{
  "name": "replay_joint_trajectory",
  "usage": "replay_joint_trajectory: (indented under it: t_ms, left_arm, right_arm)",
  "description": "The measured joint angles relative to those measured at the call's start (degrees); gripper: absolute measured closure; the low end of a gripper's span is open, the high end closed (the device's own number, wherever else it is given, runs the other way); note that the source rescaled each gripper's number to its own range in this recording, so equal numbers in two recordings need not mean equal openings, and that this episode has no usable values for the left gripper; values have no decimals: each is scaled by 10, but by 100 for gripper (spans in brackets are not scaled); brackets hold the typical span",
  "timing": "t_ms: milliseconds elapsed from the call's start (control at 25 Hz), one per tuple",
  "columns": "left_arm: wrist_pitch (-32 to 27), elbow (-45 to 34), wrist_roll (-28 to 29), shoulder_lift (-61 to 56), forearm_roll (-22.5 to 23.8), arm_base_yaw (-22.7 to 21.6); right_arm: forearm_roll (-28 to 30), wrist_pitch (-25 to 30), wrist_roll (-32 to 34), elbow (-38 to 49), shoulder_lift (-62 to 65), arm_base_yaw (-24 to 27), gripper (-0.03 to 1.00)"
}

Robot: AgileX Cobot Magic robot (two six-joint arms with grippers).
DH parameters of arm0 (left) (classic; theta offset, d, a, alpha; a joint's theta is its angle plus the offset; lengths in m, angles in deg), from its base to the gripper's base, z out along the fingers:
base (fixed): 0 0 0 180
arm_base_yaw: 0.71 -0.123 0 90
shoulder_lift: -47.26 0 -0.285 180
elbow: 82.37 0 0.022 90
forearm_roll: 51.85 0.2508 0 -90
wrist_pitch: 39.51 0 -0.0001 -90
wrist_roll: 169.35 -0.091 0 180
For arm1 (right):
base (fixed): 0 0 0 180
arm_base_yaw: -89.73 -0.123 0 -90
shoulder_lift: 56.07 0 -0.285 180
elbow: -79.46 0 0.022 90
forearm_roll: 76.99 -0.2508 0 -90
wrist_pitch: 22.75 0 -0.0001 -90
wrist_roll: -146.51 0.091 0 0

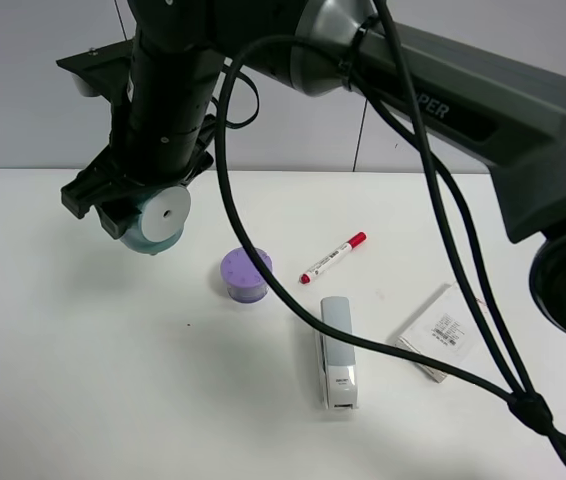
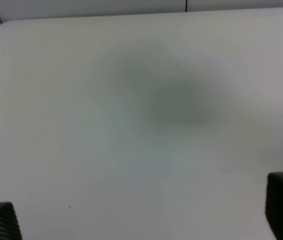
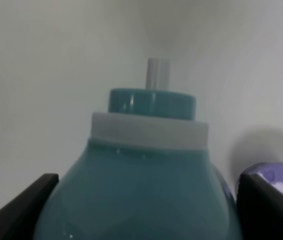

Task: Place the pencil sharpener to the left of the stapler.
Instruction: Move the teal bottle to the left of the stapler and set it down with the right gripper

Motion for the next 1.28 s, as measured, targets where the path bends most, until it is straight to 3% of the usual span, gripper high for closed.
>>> replay_joint_trajectory:
  t_ms: [400,640,1000,1280]
  left_arm:
    - [0,0,0,0,0,0]
    - [0,0,0,0,0,0]
    - [0,0,0,0,0,0]
    - [0,0,0,0,0,0]
  right_arm:
    - [26,8,7,6,38,-11,97]
    - [42,-5,27,144,166,-11,97]
    - [39,-185,58,446,275,-9,97]
    - [20,-333,94,606,275,3,97]
